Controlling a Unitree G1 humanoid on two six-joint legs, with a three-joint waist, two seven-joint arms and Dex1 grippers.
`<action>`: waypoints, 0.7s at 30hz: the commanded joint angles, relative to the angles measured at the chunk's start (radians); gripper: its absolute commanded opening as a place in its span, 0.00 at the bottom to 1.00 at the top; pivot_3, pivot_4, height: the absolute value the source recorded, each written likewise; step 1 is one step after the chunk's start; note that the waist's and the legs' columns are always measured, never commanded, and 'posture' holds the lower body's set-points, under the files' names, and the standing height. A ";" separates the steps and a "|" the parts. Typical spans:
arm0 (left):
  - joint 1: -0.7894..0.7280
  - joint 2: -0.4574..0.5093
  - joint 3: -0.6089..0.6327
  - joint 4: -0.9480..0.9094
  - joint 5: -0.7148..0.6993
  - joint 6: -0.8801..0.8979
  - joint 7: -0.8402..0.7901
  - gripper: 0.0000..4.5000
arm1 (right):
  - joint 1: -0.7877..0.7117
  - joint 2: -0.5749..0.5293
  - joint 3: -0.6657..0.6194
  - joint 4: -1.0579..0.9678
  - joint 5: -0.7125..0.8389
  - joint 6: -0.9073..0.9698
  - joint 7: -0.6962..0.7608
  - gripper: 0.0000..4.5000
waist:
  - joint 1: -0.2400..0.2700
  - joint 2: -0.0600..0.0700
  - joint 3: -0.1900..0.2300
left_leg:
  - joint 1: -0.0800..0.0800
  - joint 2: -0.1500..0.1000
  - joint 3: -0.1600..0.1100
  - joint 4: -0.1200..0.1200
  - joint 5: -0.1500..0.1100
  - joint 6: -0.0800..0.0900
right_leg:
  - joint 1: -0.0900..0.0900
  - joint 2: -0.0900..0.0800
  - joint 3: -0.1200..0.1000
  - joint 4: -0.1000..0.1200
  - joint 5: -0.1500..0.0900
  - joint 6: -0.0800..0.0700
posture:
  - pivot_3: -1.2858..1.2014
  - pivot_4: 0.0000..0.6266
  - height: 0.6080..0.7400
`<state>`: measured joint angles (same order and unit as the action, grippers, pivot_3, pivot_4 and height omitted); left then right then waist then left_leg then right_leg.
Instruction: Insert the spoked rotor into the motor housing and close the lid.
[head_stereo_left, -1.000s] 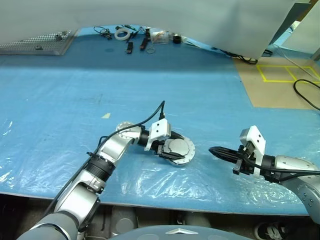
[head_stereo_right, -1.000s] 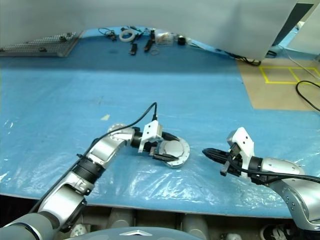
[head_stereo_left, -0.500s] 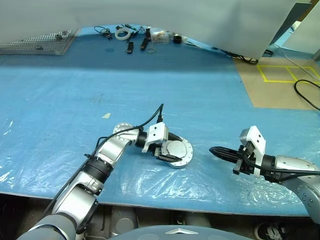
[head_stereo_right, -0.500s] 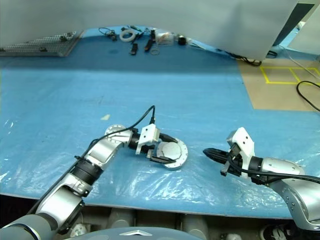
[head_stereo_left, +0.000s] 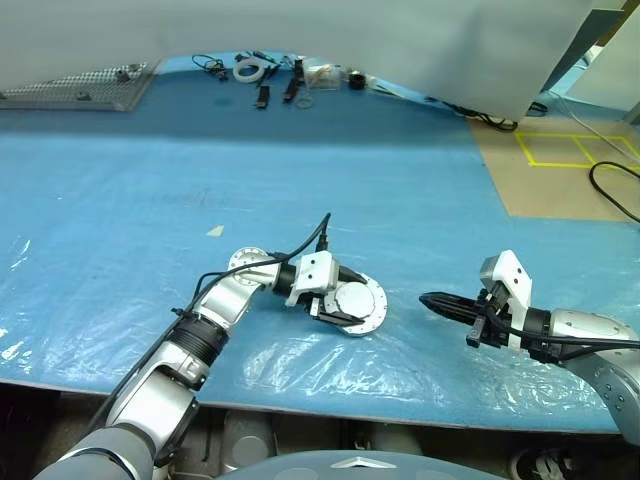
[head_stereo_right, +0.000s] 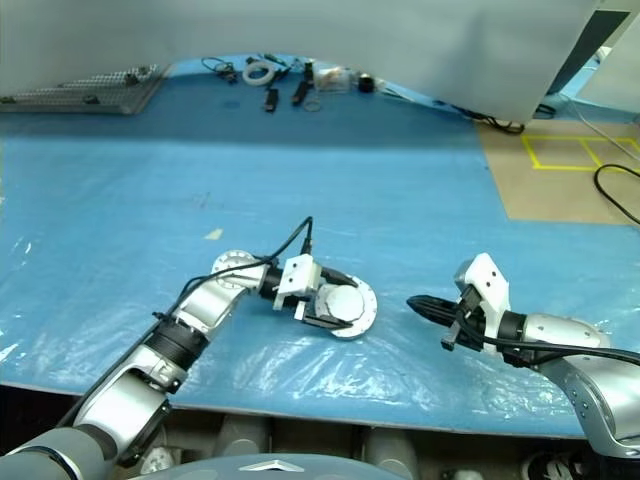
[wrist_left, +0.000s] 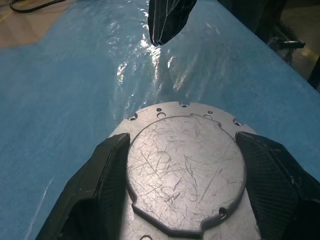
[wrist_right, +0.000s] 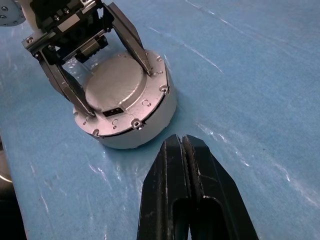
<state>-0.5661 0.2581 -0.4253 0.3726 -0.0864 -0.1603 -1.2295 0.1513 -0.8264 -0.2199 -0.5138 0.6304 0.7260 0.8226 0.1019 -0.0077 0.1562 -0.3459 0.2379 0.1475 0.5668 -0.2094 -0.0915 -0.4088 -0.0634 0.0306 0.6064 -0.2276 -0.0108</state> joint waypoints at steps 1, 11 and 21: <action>0.003 0.003 -0.030 0.057 0.074 -0.006 0.042 0.69 | -0.012 0.005 0.000 -0.007 0.003 -0.018 0.008 0.00 | 0.000 0.000 0.000 | 0.001 -0.001 0.000 0.000 0.000 0.000 | 0.002 -0.002 0.000 0.000 0.000 0.000 | 0.52 0.24 1.00; 0.001 -0.005 -0.048 0.047 0.073 0.090 0.043 0.69 | -0.023 0.011 0.009 -0.003 -0.002 -0.021 0.012 0.00 | 0.001 0.000 0.000 | 0.001 -0.009 0.001 0.000 0.002 0.003 | 0.004 -0.012 0.000 -0.001 -0.001 0.002 | 0.52 0.24 1.00; 0.014 0.009 -0.045 -0.044 0.028 0.191 -0.005 0.69 | -0.024 0.007 0.008 -0.001 -0.008 -0.021 0.014 0.00 | -0.001 0.000 0.000 | 0.000 -0.009 0.001 -0.004 0.002 0.003 | 0.001 -0.012 -0.001 -0.001 -0.003 0.005 | 0.52 0.24 1.00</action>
<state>-0.5777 0.2439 -0.4395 0.3228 -0.0896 0.0070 -1.2154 0.1342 -0.8215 -0.2034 -0.5056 0.6158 0.7198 0.8307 0.1006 -0.0078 0.1560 -0.3467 0.2290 0.1486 0.5622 -0.2075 -0.0881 -0.4077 -0.0751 0.0296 0.6049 -0.2307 -0.0052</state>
